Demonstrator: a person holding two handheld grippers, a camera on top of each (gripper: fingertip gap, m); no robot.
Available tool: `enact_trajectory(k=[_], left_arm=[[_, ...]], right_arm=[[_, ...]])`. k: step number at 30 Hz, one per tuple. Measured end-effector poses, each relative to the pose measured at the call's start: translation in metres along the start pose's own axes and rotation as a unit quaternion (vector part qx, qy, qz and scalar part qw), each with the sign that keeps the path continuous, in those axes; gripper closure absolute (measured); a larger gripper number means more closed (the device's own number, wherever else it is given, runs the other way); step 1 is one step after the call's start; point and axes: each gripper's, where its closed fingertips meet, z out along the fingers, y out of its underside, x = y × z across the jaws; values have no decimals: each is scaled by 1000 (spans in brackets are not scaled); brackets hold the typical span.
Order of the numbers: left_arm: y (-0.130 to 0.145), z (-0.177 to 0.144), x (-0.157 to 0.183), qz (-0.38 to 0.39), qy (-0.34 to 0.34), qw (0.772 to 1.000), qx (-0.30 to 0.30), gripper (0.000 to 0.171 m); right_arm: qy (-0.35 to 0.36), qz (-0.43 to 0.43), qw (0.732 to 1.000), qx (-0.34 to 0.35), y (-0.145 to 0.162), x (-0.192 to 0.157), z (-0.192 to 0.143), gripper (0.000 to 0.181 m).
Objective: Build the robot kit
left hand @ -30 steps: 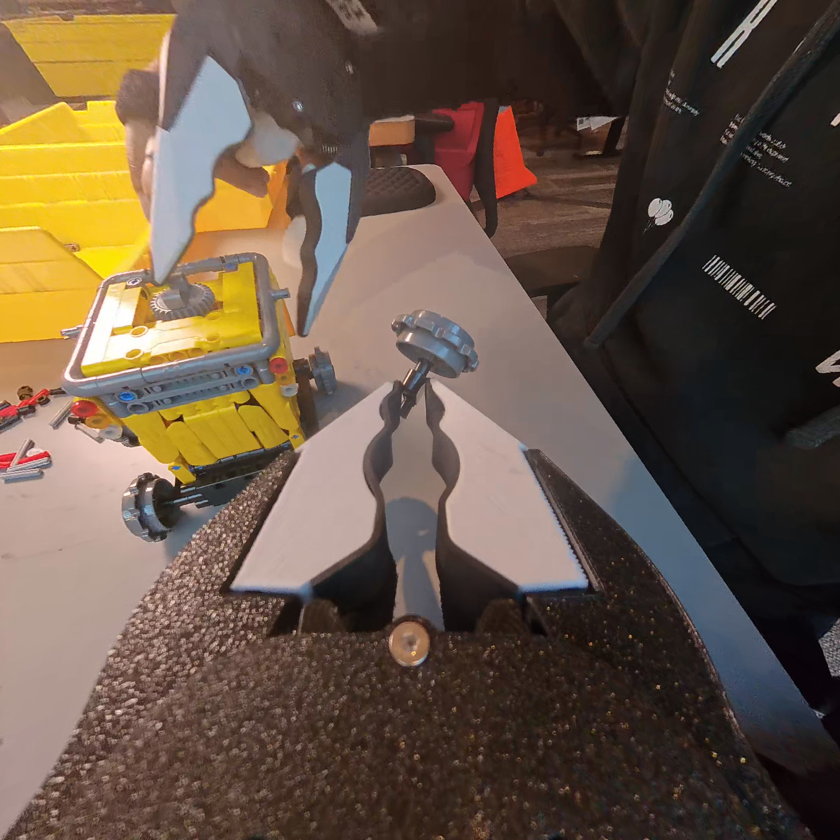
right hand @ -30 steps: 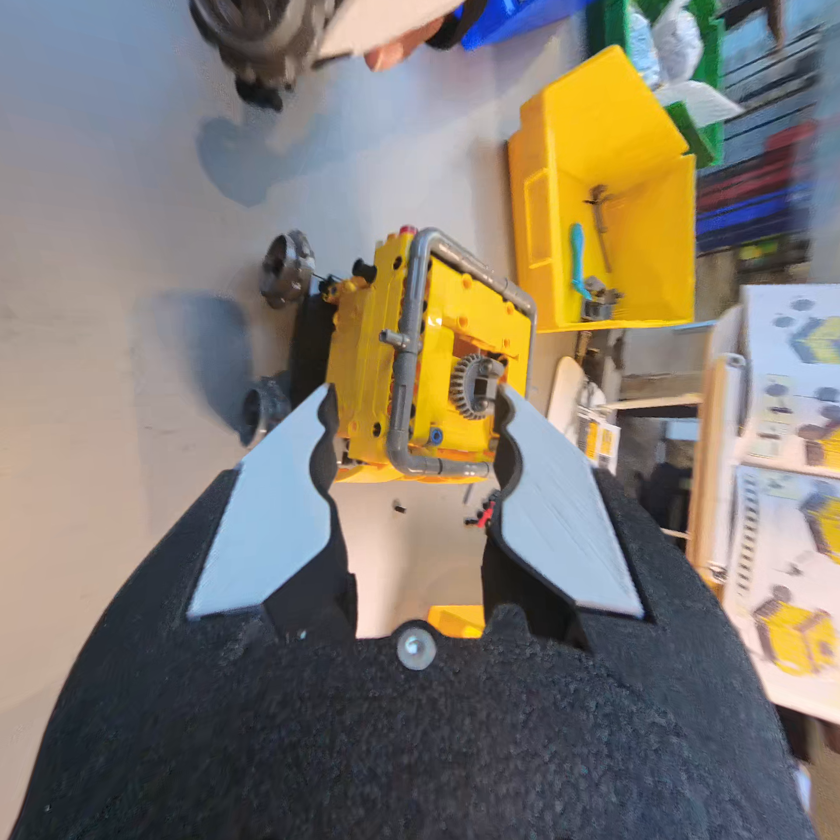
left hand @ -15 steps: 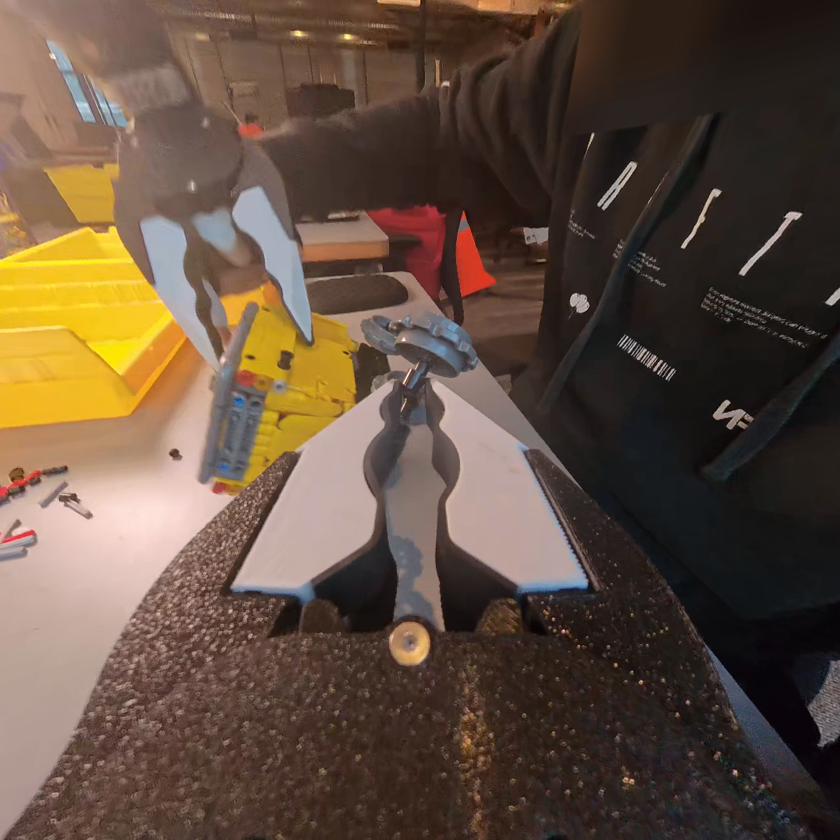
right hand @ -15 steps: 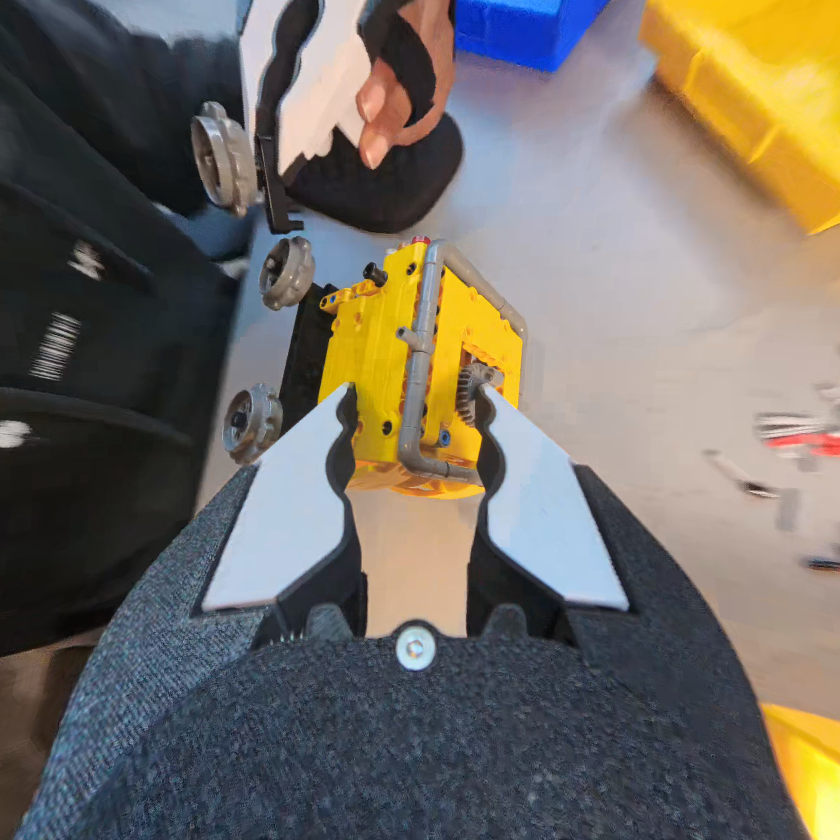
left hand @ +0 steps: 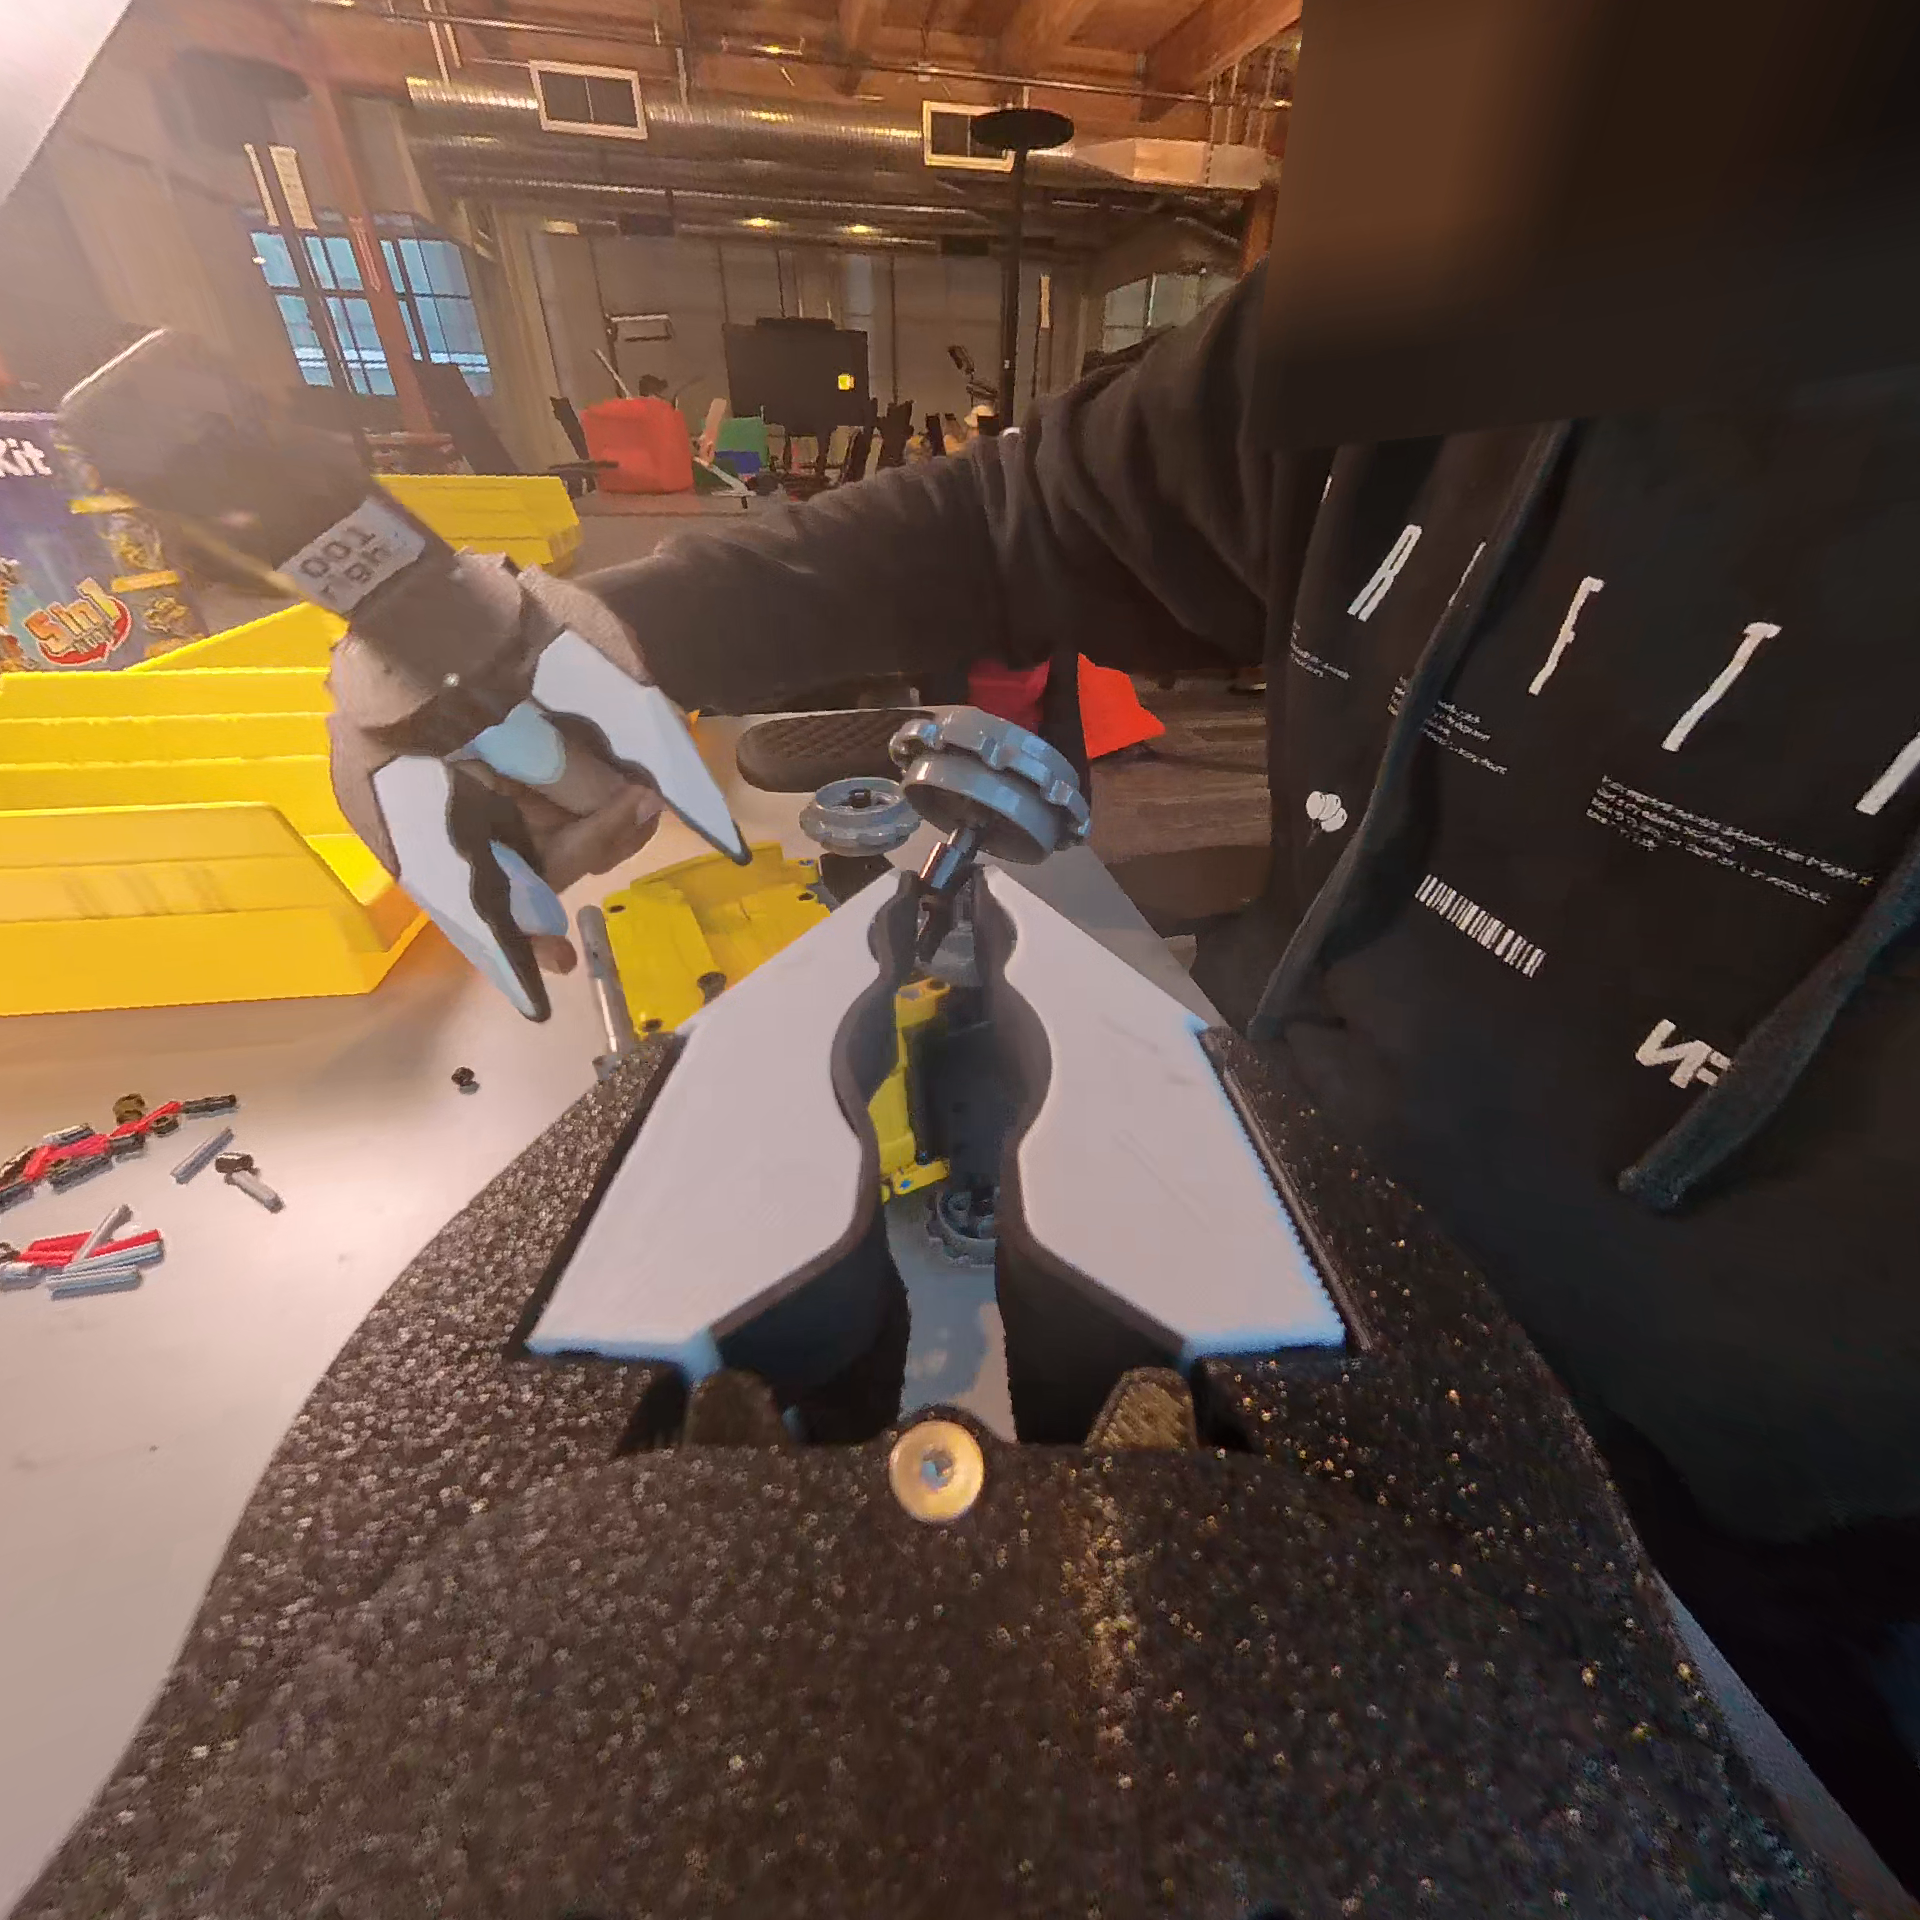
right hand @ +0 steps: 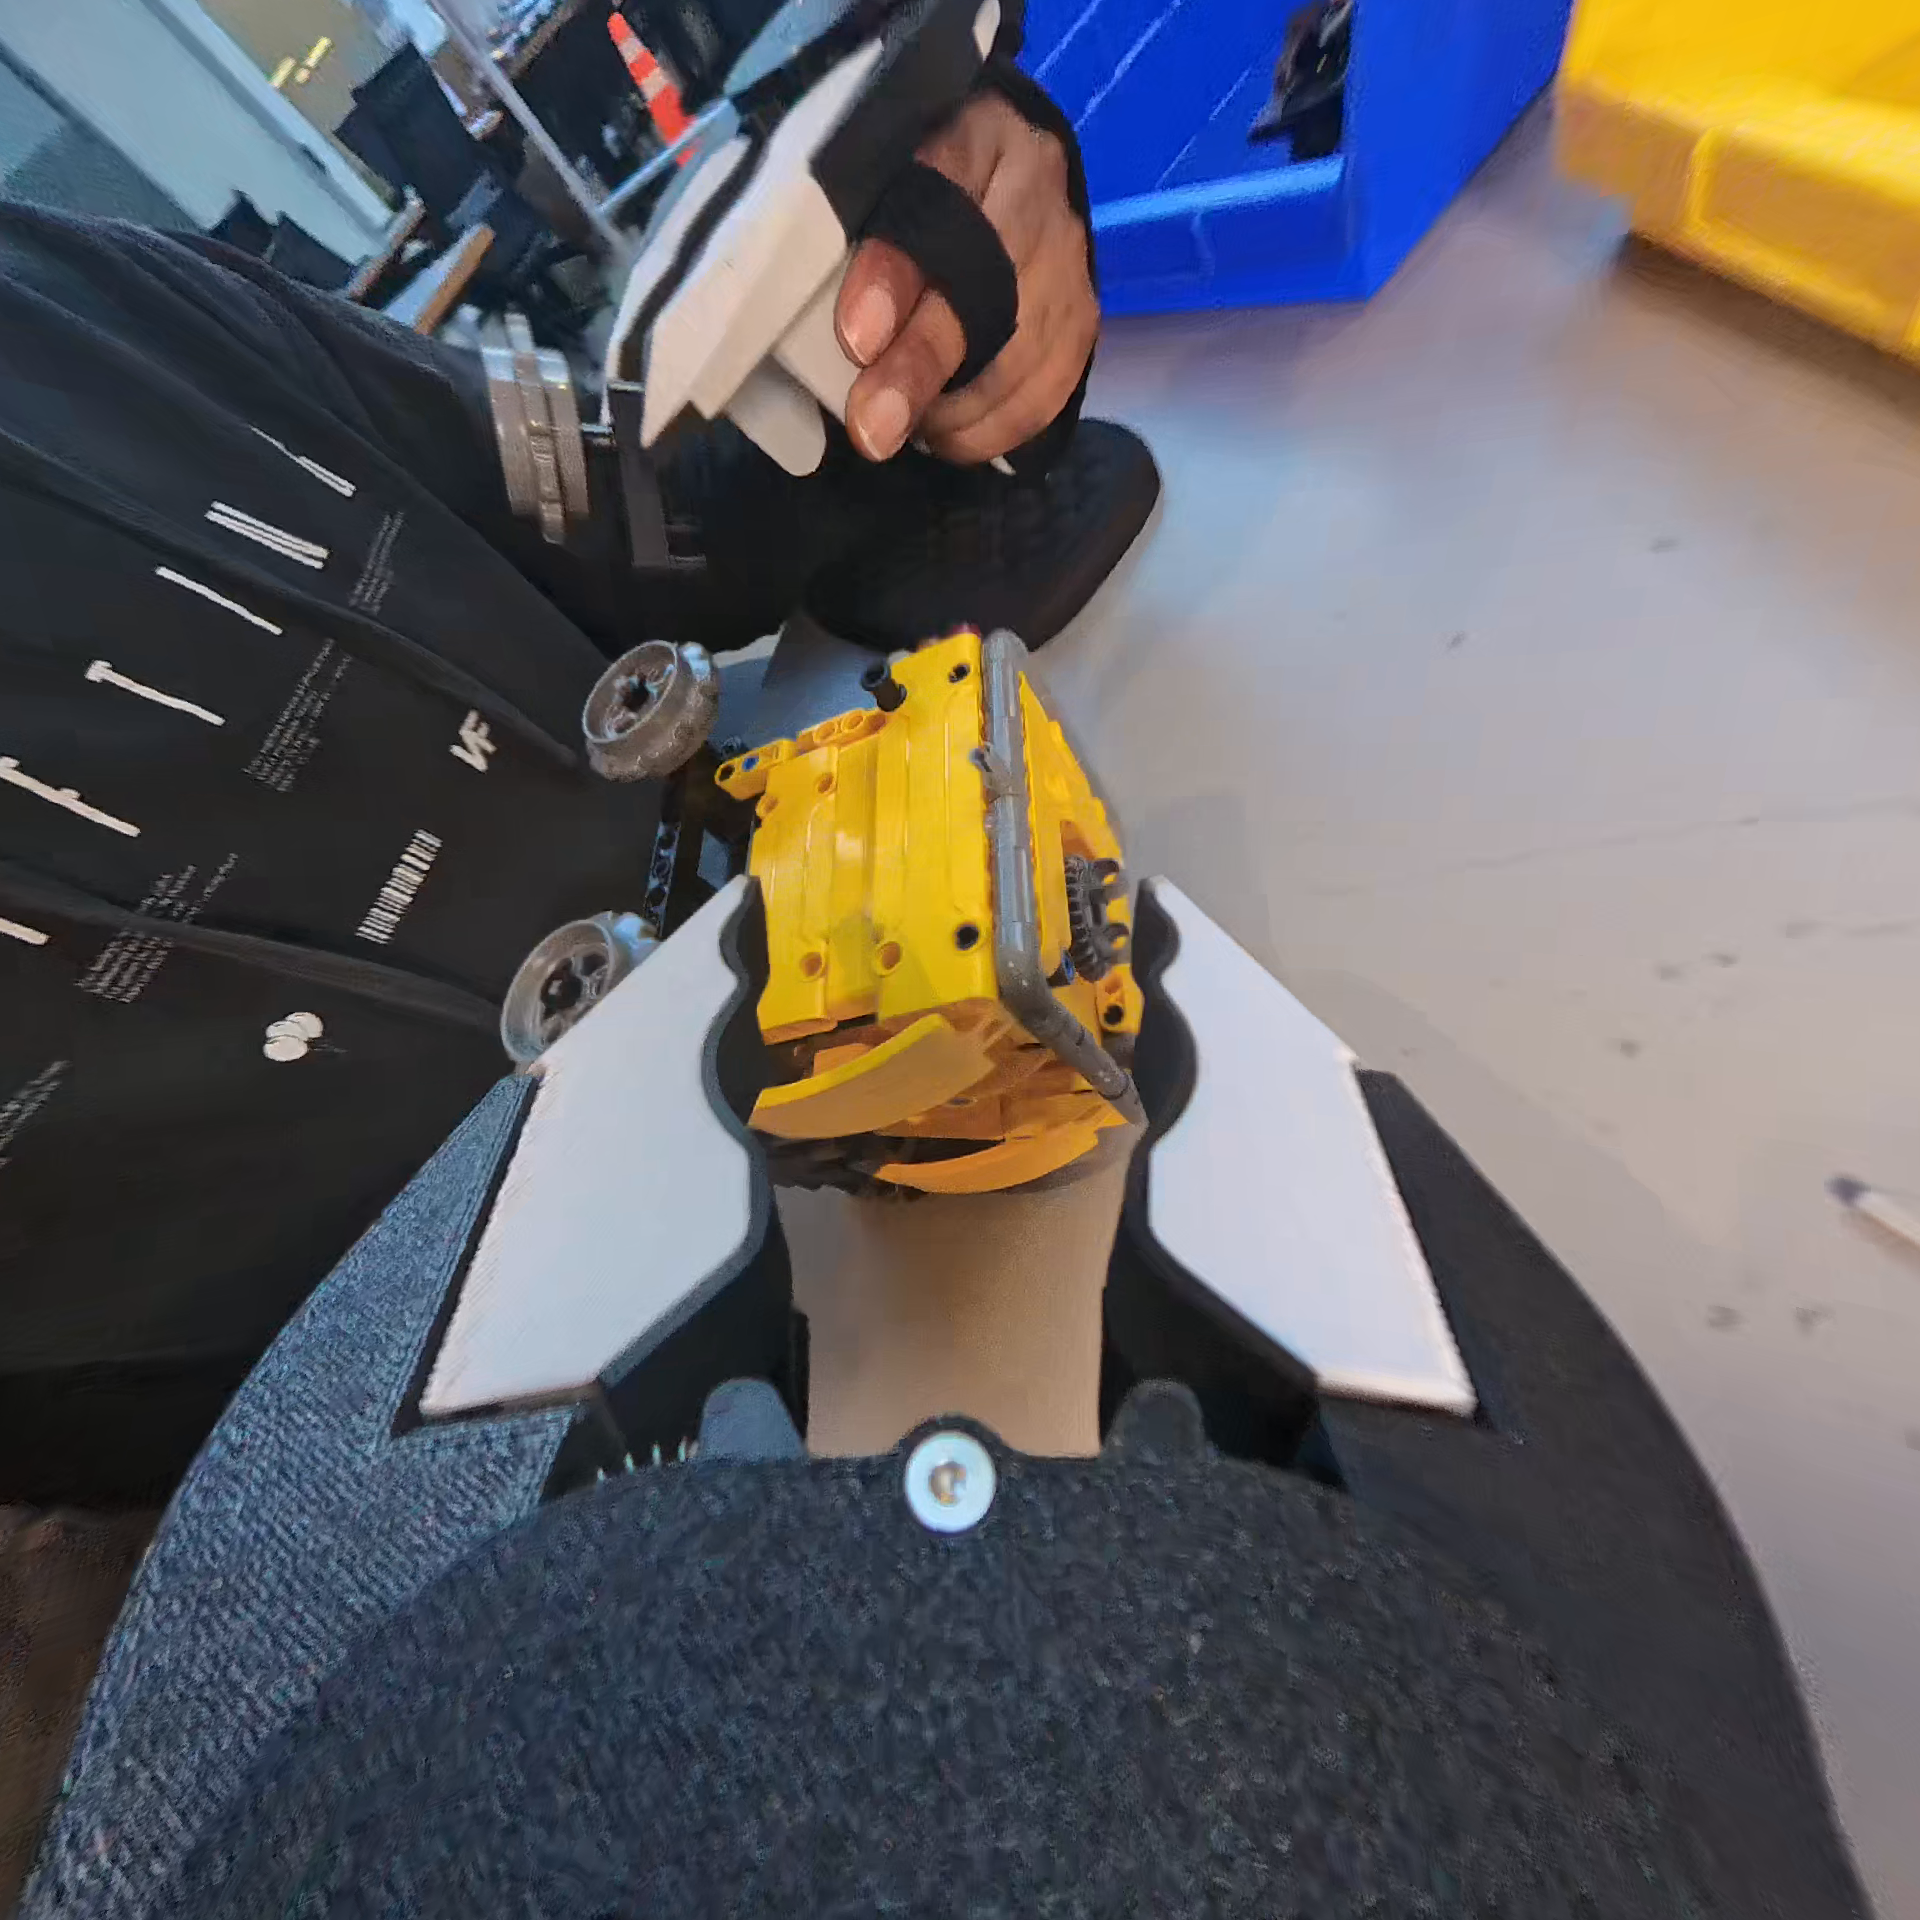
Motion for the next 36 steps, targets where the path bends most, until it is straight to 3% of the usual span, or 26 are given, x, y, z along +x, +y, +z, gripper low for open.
enact_trajectory(k=[6,10,12,16,21,24,27,31,33,36], left_arm=[[-9,15,-22,-15,-21,998,-50,164],[-22,35,-32,-42,-6,998,-43,164],[-26,43,-36,-60,8,998,-25,164],[-29,51,-47,-133,22,991,20,164],[-44,50,-65,-287,42,949,121,164],[-43,53,-70,-305,43,943,131,165],[-44,57,-71,-305,42,942,135,164],[-41,61,-71,-307,49,940,138,164],[-37,62,-71,-302,39,944,130,163],[-28,65,-67,-273,24,957,93,164]], right_arm=[[120,-156,979,60,-32,-27,-26,116],[143,-221,965,24,-13,-54,-19,120],[154,-220,963,9,4,-55,-19,118],[105,-160,980,56,20,-71,-28,112],[169,-184,957,145,-8,-69,-42,121],[217,-209,934,193,-38,-66,-52,136],[234,-225,925,198,-55,-64,-47,151],[233,-231,931,159,-54,-57,-27,156],[226,-229,935,151,-51,-57,-20,170],[235,-202,942,129,-42,-56,-16,172]])
